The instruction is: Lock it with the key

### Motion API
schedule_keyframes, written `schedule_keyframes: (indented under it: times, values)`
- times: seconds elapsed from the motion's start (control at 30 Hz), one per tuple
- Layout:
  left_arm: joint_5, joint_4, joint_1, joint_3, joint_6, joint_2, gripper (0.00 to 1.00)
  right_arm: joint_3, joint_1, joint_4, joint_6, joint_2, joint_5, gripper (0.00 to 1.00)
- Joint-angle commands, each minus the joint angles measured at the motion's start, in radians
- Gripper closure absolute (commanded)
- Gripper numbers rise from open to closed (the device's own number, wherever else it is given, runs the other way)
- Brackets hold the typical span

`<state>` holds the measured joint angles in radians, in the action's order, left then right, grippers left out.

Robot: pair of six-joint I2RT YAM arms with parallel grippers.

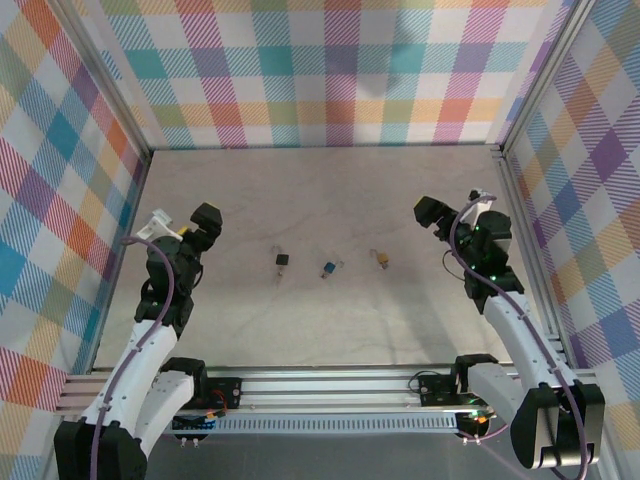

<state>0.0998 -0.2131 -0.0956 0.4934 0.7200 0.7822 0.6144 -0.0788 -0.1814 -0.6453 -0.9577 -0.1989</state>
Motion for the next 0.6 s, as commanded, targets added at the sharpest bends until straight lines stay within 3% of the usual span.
schedule_keyframes:
  times: [0.0,0.07,0.17,0.57]
  values:
    - [-0.129,0.095,0.003,-0.027,0.079,0.017,0.0,0.058,-0.001,0.133,-0.032,-0.023,-0.129,0.01]
    - [-0.173,0.166,-0.006,0.012,0.061,0.077,0.0,0.067,-0.005,0.163,-0.019,-0.037,-0.16,0.01]
    - [-0.135,0.267,-0.058,0.07,0.038,0.173,0.0,0.074,-0.037,0.202,0.01,-0.048,-0.163,0.01]
    - [-0.065,0.328,-0.287,0.194,-0.024,0.441,0.0,0.084,-0.223,0.27,0.143,-0.083,-0.056,0.01]
